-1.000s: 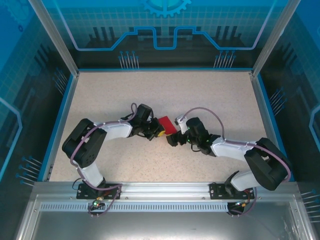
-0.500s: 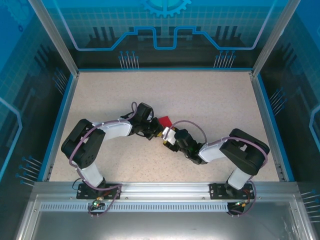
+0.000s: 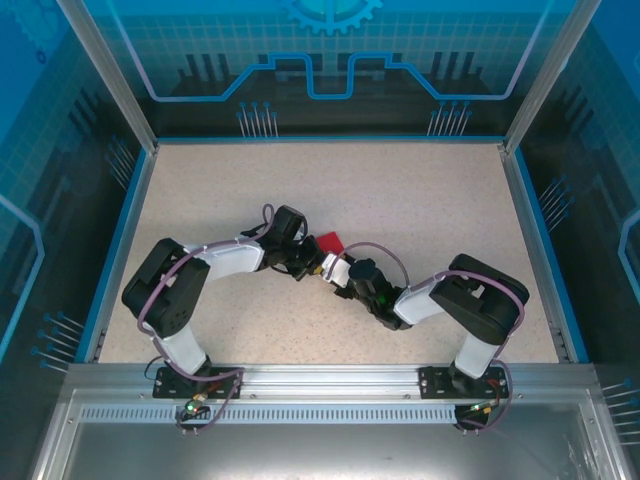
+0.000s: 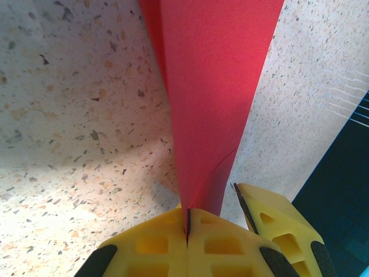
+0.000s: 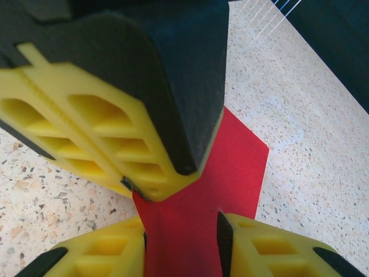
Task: Fold a paper plane with a square sheet of paper (pick it up from the middle)
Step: Fold the wing for the fifth time at the center of the table.
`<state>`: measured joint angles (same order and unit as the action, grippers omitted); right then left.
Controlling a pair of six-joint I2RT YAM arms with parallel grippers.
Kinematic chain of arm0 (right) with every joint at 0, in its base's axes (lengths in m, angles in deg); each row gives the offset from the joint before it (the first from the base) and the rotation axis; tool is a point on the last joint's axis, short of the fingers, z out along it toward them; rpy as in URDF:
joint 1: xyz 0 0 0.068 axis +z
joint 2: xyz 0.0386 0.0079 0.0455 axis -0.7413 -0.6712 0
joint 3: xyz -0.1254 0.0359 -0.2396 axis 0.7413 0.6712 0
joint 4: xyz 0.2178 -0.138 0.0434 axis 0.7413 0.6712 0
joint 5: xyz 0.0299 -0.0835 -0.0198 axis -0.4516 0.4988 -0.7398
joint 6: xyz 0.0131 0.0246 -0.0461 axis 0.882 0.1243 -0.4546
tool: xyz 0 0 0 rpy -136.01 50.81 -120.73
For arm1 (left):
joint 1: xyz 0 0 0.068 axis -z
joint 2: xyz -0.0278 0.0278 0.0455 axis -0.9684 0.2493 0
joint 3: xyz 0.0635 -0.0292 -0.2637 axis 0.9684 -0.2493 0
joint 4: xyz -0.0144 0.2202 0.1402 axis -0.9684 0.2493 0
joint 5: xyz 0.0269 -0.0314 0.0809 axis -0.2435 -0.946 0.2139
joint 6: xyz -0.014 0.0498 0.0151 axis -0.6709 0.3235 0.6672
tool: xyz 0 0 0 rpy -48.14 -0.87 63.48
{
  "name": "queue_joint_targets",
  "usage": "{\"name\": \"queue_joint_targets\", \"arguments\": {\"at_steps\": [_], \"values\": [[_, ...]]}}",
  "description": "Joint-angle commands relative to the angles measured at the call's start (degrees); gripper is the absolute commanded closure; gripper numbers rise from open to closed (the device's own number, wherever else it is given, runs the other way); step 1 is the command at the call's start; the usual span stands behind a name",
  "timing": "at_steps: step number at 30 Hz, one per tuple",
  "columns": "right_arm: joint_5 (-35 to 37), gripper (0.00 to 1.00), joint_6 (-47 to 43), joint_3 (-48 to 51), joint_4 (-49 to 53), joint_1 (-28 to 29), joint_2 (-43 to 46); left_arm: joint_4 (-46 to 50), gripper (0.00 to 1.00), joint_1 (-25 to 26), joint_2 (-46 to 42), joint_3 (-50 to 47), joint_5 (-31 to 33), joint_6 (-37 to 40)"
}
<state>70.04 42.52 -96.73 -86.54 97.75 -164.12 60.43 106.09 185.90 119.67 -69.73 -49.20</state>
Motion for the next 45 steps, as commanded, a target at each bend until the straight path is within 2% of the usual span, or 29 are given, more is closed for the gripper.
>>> {"name": "queue_joint_targets", "arguments": {"at_steps": [1, 9, 15, 19, 22, 25, 31, 38, 45], "values": [[1.53, 0.64, -0.6, 0.32, -1.74, 0.69, -0.27, 2.56, 0.95, -0.38, -2.31, 1.28, -0.92, 1.47], [2.15, 0.65, 0.54, 0.17, -1.05, 0.25, -0.83, 2.86, 0.95, -0.6, -3.05, 0.88, -0.66, 1.38], [1.51, 0.79, 0.62, 0.09, -0.5, 0.19, -0.63, 2.99, 0.95, -0.65, -3.23, 0.79, -0.66, 1.32], [-0.25, 0.87, 1.84, -0.15, 0.87, 0.06, 0.0, 4.59, 0.79, -2.05, -4.74, 0.88, 0.21, 2.58], [-3.28, 0.9, 4.62, -0.5, 2.92, -0.15, 1.31, 7.04, 0.63, -4.2, -6.88, 1.05, 1.7, 4.5], [-6.96, 0.9, 9.13, -0.81, 5.43, -0.82, 2.5, 9.52, 0.53, -6.49, -9.67, 0.8, 3.97, 6.48], [-14.16, 0.92, 20.35, -1.95, 10.42, -2.5, 4.82, 9.17, 0.46, -9.47, -14.52, -2.71, 6.62, 8.42], [-24.33, 0.95, 30.05, -4.56, 16.67, -4.96, 5.69, -2.45, 0.43, -9.39, -16.34, -10.62, 2.85, 9.12], [-28.21, 0.95, 36.3, -6.04, 16.88, -5.79, 3.17, -11.67, 0.53, -7.44, -16.68, -17.04, 1.13, 10.18]]}}
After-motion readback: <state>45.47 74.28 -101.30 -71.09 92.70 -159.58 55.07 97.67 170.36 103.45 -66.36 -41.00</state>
